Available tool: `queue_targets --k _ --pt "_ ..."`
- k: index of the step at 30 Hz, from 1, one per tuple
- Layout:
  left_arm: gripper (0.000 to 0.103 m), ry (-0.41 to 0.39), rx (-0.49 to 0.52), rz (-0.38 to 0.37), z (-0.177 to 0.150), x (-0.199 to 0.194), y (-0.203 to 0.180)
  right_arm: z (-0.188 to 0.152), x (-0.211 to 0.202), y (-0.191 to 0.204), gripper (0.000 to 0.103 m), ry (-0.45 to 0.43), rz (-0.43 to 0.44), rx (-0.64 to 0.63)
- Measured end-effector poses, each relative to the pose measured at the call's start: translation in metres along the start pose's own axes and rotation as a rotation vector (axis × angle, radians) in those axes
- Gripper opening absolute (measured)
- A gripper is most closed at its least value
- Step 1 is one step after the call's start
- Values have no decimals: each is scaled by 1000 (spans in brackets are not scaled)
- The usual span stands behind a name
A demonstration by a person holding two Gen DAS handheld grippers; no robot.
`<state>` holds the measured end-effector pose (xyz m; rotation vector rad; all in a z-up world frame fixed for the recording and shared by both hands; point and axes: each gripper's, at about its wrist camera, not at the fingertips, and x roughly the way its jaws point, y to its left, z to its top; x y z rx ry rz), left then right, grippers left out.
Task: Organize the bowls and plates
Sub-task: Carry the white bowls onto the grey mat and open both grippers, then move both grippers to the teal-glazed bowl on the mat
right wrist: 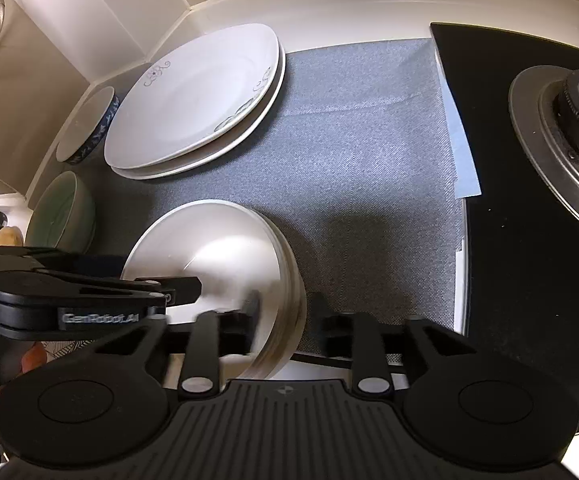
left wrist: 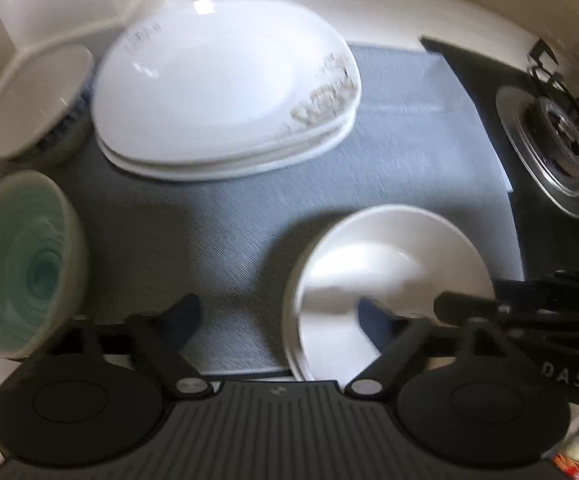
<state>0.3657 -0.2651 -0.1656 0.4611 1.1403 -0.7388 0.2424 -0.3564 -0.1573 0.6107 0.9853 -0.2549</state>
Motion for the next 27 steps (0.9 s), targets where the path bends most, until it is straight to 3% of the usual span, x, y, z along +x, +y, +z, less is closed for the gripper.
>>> queue_targets --k 1,5,10,16,27 --pt "96 -7 1 6 0 -3 1 0 -1 0 50 -6 -2 -1" --pt "98 1 -26 1 -1 -9 10 1 -11 4 62 -24 -18 -15" --pt "100 5 -55 1 -4 -17 17 2 -31 13 69 -71 -49 -49" --pt "102 -8 -90 14 -16 -35 33 3 -48 28 74 -113 -59 -101" --pt "102 -12 -163 55 -38 -57 68 -1 -43 61 74 -84 -5 -165"
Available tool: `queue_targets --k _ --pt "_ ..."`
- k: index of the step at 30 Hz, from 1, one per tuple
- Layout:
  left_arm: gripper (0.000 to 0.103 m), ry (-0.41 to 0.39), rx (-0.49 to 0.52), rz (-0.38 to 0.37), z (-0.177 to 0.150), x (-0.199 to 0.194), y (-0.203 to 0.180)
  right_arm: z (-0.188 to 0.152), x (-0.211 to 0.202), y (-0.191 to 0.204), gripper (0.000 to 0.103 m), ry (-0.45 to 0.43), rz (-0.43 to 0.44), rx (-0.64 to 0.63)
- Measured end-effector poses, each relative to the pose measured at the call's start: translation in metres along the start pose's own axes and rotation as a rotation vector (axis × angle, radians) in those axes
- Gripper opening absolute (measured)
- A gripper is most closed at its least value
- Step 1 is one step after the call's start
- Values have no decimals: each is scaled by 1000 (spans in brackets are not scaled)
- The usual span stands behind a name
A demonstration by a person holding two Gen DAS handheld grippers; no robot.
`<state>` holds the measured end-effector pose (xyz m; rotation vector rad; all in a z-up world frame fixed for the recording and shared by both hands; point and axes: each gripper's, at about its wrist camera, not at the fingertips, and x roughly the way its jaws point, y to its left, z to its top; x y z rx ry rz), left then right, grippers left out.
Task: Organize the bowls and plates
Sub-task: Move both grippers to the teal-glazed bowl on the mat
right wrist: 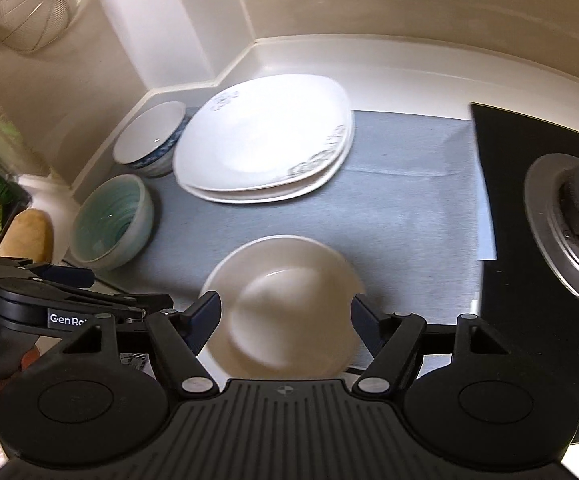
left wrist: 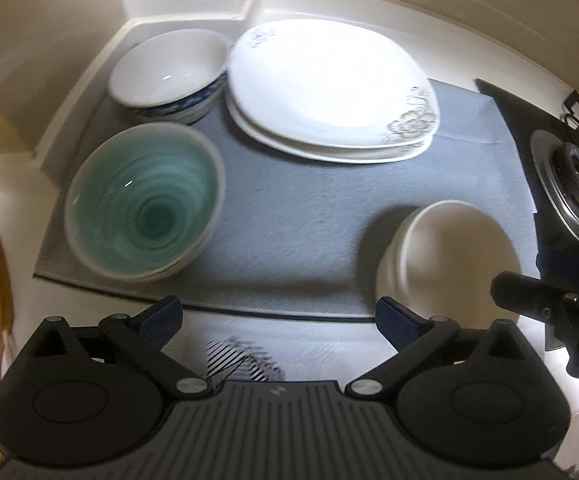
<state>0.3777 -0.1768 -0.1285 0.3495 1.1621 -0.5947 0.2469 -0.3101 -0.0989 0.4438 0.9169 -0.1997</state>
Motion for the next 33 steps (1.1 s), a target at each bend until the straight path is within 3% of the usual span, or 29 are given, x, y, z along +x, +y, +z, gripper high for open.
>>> queue_targets --k 16,33 --pt "102 -10 -145 61 -17 -23 60 8 14 51 74 30 86 -112" --pt "102 -24 -227 104 -18 -27 95 16 34 85 74 52 139 -171"
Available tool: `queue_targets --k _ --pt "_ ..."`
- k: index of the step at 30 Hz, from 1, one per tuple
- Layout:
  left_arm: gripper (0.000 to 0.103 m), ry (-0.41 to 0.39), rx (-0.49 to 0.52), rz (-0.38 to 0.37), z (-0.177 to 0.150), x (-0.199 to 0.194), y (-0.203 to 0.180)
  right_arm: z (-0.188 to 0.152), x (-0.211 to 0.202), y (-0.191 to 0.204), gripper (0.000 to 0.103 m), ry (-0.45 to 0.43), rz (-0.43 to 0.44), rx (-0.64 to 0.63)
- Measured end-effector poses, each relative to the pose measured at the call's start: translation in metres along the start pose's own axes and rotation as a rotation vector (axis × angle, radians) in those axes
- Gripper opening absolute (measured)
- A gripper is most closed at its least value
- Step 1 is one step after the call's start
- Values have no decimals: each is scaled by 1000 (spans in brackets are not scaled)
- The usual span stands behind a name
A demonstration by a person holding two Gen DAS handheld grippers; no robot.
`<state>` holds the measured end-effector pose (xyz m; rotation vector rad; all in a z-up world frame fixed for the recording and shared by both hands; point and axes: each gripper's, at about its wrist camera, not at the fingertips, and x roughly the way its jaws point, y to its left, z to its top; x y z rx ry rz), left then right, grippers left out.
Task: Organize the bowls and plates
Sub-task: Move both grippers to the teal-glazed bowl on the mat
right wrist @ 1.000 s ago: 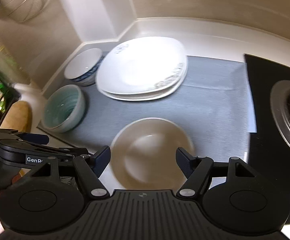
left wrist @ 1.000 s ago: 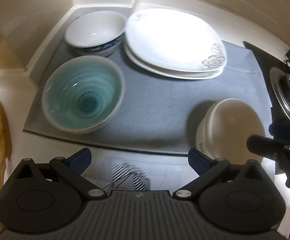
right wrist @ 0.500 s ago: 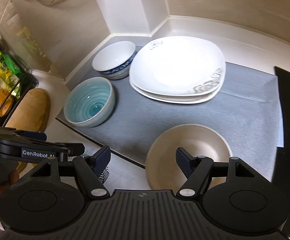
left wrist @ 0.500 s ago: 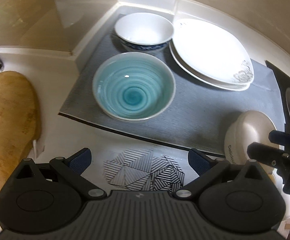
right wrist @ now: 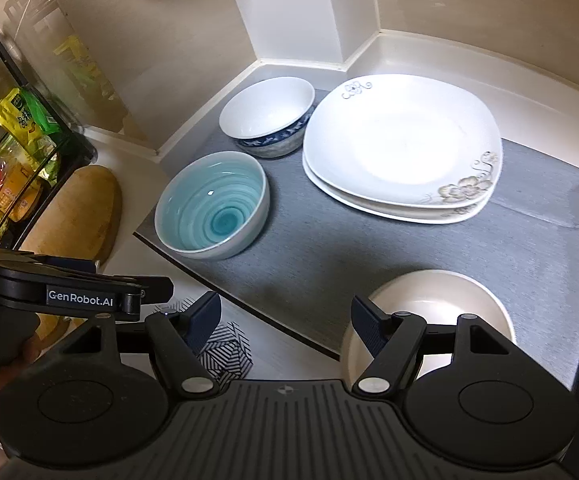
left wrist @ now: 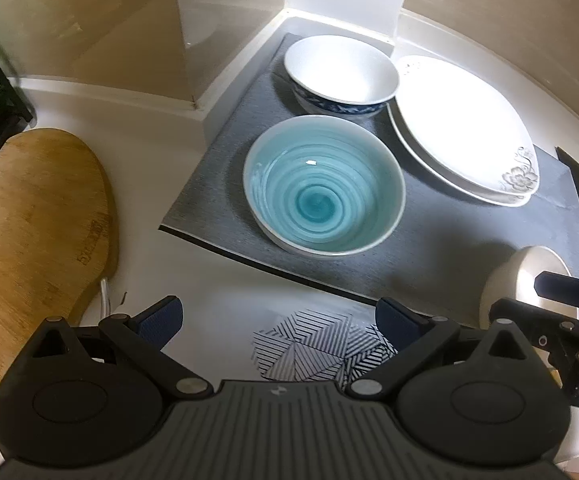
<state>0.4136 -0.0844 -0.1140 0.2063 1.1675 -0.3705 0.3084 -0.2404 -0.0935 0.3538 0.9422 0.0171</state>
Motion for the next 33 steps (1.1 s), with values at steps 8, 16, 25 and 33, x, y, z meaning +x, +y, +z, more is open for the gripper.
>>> queue_targets --k 8,16,25,33 --pt "102 0 -19 9 13 8 10 11 14 3 74 12 8 8" --pt "102 9 -118 5 39 25 36 28 39 2 74 24 24 72" --pt "102 9 -165 43 71 51 47 49 79 -3 74 54 27 146" --pt "102 48 -149 53 84 79 43 62 110 -2 74 90 13 137"
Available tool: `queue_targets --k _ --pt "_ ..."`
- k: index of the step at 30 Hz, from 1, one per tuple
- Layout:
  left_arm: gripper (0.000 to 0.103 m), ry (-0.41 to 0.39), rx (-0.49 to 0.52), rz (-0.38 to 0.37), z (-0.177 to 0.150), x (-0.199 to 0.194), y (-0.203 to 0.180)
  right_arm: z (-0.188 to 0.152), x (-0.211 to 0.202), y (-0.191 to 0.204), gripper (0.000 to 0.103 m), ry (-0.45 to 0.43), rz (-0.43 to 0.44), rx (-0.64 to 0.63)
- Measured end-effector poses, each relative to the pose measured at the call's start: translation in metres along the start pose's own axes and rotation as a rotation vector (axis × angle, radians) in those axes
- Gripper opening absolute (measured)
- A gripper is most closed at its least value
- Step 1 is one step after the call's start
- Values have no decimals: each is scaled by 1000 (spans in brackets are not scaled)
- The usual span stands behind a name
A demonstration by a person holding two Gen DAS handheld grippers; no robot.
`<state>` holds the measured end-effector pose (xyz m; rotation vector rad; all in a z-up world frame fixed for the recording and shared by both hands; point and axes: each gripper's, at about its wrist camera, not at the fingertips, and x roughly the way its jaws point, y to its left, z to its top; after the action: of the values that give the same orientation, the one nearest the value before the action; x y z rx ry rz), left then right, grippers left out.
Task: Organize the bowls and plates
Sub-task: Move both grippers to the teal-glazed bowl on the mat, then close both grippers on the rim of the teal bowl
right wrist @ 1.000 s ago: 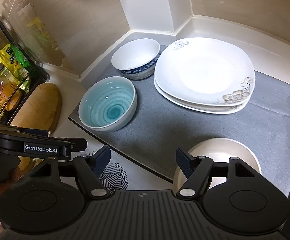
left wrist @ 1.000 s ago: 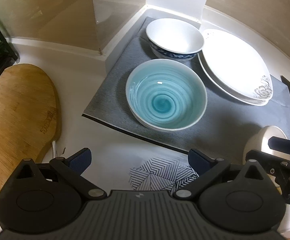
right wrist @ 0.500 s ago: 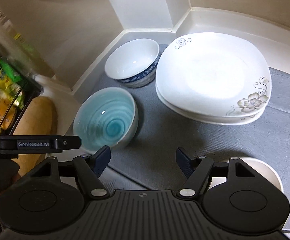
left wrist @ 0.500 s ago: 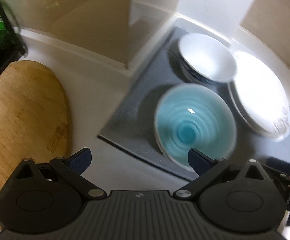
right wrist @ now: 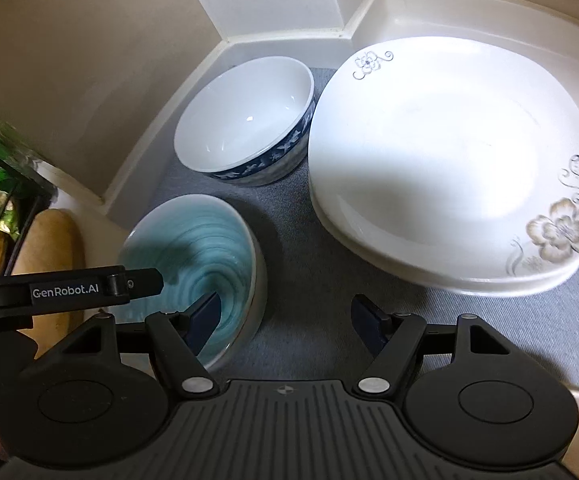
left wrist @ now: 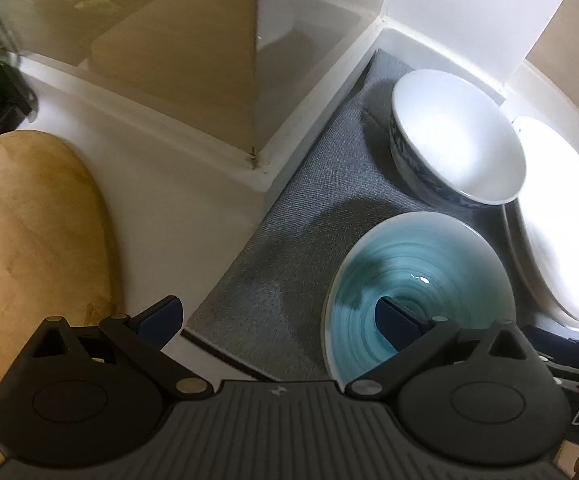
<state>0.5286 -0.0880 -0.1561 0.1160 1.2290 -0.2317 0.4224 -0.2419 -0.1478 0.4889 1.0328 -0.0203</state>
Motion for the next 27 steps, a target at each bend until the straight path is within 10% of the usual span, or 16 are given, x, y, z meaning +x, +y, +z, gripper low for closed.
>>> queue_targets --k 15,18,20,27 --pt "102 31 31 25 10 28 -14 12 25 7 76 31 -16 -45" --pt "72 -37 101 11 8 20 -24 10 25 13 19 36 14 -105" --pt "27 -49 154 -68 6 12 -30 10 25 14 16 42 42 -93" --pt "20 -4 98 -164 5 13 -16 7 19 12 15 37 22 -91"
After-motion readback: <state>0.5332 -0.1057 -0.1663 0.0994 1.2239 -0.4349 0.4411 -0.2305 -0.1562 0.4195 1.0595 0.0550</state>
